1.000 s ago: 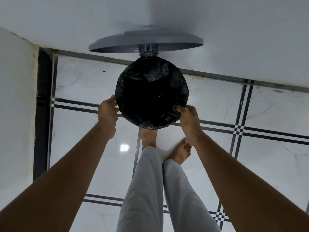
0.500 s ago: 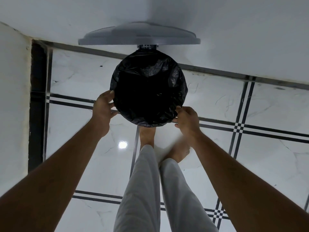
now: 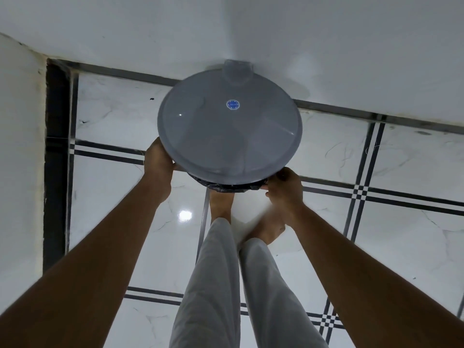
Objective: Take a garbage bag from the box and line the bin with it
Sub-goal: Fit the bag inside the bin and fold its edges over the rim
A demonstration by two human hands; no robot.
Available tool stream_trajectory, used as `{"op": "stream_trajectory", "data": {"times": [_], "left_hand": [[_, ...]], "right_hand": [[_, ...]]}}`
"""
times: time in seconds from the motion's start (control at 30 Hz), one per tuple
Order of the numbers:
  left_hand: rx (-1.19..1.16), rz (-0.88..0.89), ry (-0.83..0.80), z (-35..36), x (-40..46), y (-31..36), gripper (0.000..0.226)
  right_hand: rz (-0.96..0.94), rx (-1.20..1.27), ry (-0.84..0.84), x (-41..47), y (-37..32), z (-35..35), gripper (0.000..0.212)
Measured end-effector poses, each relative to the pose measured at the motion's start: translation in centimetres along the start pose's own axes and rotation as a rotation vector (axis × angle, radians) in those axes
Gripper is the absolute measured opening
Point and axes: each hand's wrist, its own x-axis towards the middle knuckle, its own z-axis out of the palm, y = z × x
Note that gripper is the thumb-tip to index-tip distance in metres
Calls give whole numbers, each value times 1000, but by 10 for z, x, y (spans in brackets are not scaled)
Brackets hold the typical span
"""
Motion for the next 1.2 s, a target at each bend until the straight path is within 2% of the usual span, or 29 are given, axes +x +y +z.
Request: {"op": "stream_trajectory", "data": {"times": [0.17,0.27,0.37,0.47,0.53,0.63,0.7,0.77,0.9,1.0,1.07,1.2], "left_hand": [[-20,-27,-21,-22,7,-14,51],[-59,-73,-32,-29,11,-19,50],[-44,-85,-73,-27,15,-18,46],[-40,-67,-5,-14,14,-9,44],[6,-45,127,-1,13,-6,41],[66,-30,105,16,8,-7,34],[75,62,175,22,10,-8,30],[156,191,276,27,10,-6,38],[534,398,242,43,7,-2,48],[691,496,169,58,9,13,49],[725,475,135,63,18,26,51],[668,311,134,60,43,54,61]], "right_hand": [[-30,97,-12,6,16,-4,29],[-4,154,27,6,15,-6,55],[25,220,110,3,8,-8,48],[65,291,157,0,2,-9,40],[51,255,117,-2,-5,-10,29],[79,175,85,3,-11,-7,40],[73,129,168,4,-15,-4,40],[6,147,257,5,-19,-2,49],[-217,99,217,8,-34,1,75],[-320,37,162,17,-49,-2,77],[-359,-24,126,28,-59,-3,72],[-225,-134,106,49,-77,-8,70]]}}
